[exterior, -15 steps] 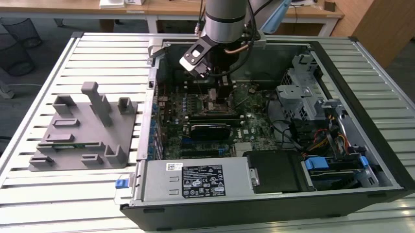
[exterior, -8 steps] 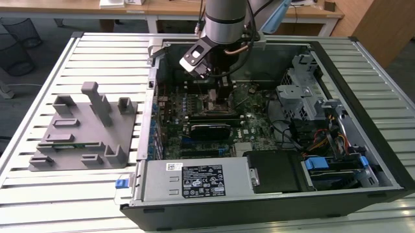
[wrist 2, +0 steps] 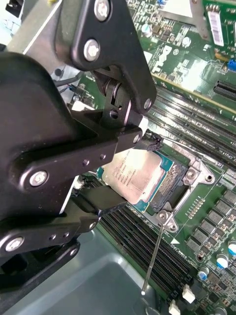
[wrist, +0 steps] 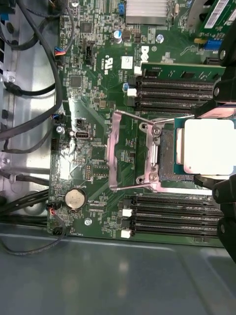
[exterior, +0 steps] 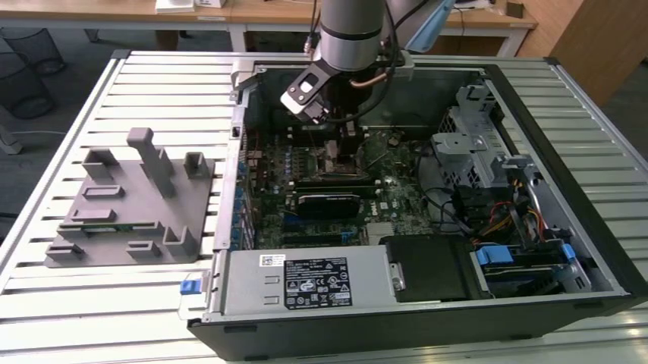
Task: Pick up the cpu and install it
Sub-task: 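Place the cpu into insertion slot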
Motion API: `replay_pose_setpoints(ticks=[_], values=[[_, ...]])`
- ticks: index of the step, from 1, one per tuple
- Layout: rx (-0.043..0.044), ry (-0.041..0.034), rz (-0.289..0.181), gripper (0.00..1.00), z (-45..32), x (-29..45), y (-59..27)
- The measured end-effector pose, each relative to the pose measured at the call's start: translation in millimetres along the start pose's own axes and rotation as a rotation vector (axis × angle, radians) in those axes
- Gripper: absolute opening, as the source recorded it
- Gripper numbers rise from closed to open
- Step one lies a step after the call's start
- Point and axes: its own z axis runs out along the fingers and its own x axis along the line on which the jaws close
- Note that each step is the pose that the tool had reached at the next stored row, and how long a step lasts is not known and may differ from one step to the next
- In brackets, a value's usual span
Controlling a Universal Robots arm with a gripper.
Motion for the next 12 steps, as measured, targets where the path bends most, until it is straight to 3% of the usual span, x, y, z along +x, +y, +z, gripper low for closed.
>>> replay_pose_setpoints(ticks=[5, 12], values=[[0.0000, -0.0020, 0.000, 0.54, 7.3, 4.4, 0.7], [0.0000, -0.0021, 0.002, 0.54, 18.8, 4.8, 0.3]])
